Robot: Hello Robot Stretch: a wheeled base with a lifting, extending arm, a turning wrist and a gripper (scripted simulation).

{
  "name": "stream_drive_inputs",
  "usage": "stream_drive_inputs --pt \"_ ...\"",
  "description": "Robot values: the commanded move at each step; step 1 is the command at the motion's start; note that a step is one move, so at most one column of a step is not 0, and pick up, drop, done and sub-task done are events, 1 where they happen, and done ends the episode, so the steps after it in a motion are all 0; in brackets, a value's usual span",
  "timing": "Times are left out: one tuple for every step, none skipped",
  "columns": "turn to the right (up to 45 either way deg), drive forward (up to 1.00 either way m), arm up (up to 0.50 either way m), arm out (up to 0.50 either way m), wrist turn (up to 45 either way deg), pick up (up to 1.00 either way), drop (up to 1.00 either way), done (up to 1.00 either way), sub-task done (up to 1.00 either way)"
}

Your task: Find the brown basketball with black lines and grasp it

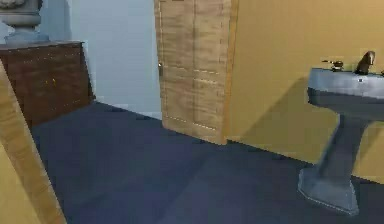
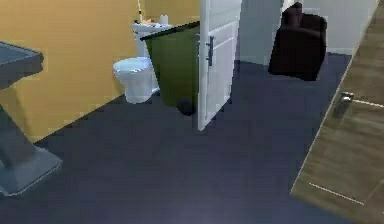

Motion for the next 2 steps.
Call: stream_drive_inputs --pt "45.0 0.00 0.00 0.00 0.0 0.00 0.00 0.00 0.00" --pt "45.0 0.00 0.00 0.00 0.0 0.00 0.00 0.00 0.00"
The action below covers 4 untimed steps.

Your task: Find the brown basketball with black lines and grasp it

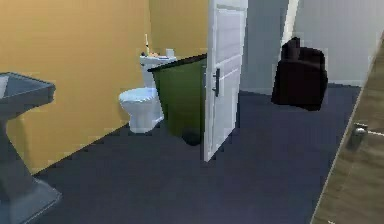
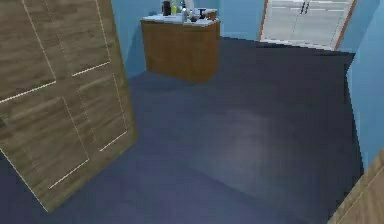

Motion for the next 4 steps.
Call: stream_drive_inputs --pt "21.0 0.00 0.00 0.00 0.0 0.00 0.00 0.00 0.00" --pt "0.0 1.00 0.00 0.00 0.0 0.00 0.00 0.00 0.00" --pt "0.0 1.00 0.00 0.00 0.0 0.00 0.00 0.00 0.00" --pt "0.0 0.85 0.00 0.00 0.0 0.00 0.00 0.00 0.00"
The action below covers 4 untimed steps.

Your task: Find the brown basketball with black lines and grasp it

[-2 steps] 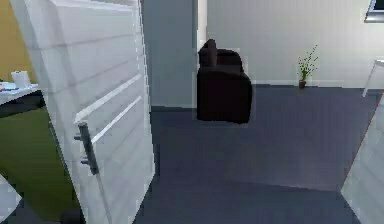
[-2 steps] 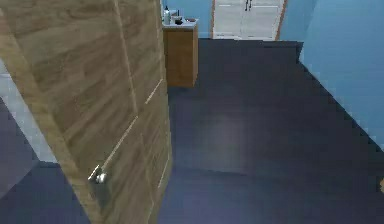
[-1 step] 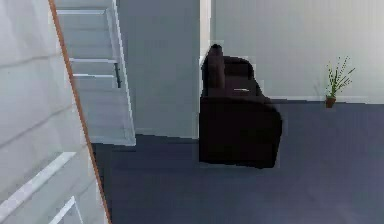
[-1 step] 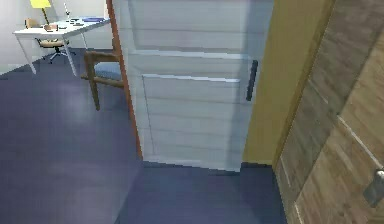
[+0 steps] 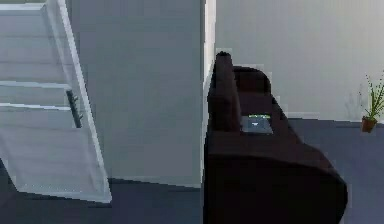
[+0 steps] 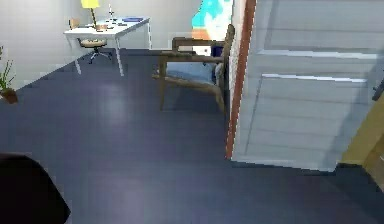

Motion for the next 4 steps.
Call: stream_drive_inputs --pt "-45.0 0.00 0.00 0.00 0.0 0.00 0.00 0.00 0.00" --pt "-15.0 0.00 0.00 0.00 0.0 0.00 0.00 0.00 0.00" --pt "0.0 1.00 0.00 0.00 0.0 0.00 0.00 0.00 0.00" --pt "0.0 0.65 0.00 0.00 0.0 0.00 0.00 0.00 0.00"
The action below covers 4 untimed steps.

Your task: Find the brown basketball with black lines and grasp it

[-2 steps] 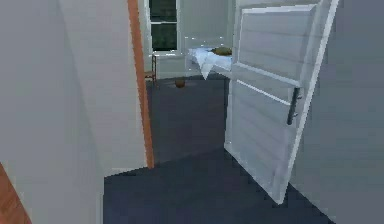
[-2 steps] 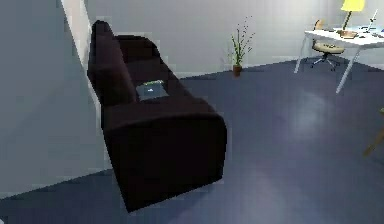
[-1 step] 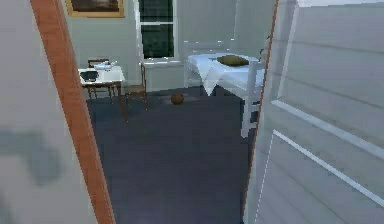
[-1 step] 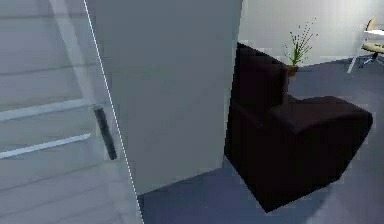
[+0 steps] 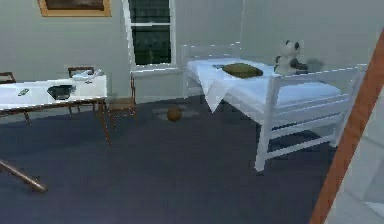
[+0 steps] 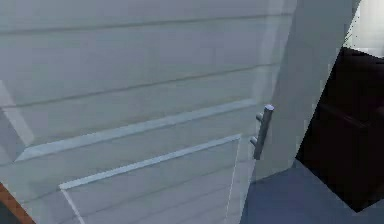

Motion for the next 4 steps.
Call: stream_drive_inputs --pt "-15.0 0.00 0.00 0.00 0.0 0.00 0.00 0.00 0.00" --pt "0.0 1.00 0.00 0.00 0.0 0.00 0.00 0.00 0.00" --pt "0.0 0.95 0.00 0.00 0.0 0.00 0.00 0.00 0.00" --pt "-45.0 0.00 0.00 0.00 0.0 0.00 0.00 0.00 0.00"
